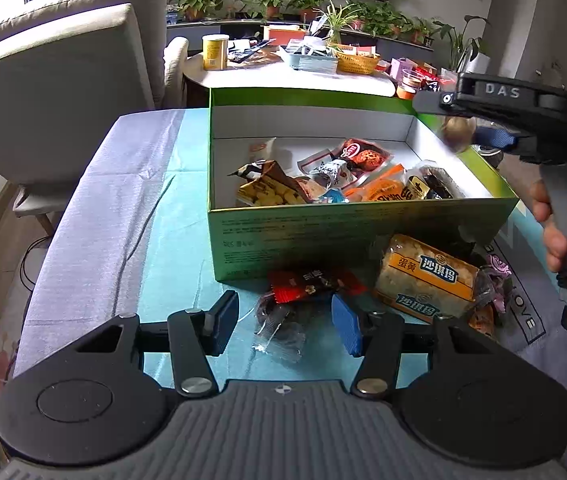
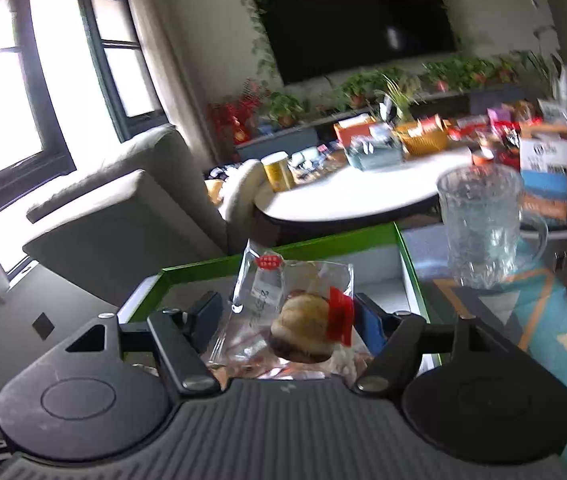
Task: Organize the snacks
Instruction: 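Lower the bun bag into the box and open the right tool, then reach both tools back down to the pile toward a clear pastry bag and orange cup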
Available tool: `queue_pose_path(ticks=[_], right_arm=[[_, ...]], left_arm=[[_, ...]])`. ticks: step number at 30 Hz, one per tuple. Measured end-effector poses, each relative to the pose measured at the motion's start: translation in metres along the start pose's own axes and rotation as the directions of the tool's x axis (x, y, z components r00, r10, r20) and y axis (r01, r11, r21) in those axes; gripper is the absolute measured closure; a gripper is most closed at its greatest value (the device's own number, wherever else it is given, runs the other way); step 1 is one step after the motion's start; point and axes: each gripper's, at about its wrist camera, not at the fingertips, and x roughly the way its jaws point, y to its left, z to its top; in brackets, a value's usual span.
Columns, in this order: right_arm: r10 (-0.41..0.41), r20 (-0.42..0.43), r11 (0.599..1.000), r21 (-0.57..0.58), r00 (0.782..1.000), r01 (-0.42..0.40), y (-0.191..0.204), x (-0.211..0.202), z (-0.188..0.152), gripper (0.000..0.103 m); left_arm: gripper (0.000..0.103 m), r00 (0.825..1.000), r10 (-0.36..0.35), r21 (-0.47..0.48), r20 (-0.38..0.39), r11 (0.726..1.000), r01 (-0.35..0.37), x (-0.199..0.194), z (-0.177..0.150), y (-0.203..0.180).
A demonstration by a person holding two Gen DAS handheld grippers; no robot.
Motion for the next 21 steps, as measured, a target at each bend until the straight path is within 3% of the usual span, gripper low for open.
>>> queue_pose_path(ticks=[11, 14, 21], right_arm=[[0.061, -0.023, 0.998, 0.031, 0.998, -0.06, 0.004, -0.019, -0.008, 0.033], [0.102, -0.006, 0.994, 0.026, 0.995, -0.102, 0.009, -0.031, -0.007, 0.033], [0.115, 0.018, 0.993, -0.016, 0.993, -0.114, 0.013, -0.048, -0.007, 0.033]], left_arm=[[0.054, 1.0, -0.005, 0.015, -0.031, 1.0, 0.005, 0.011, -0.001, -0.003], [0.054, 0.999, -0.009, 0.011, -0.034, 1.0, 0.01, 0.012, 0.0, -0.003], [0.053, 0.999, -0.01, 0.029, -0.03, 1.0, 0.011, 0.018, 0.001, -0.008]])
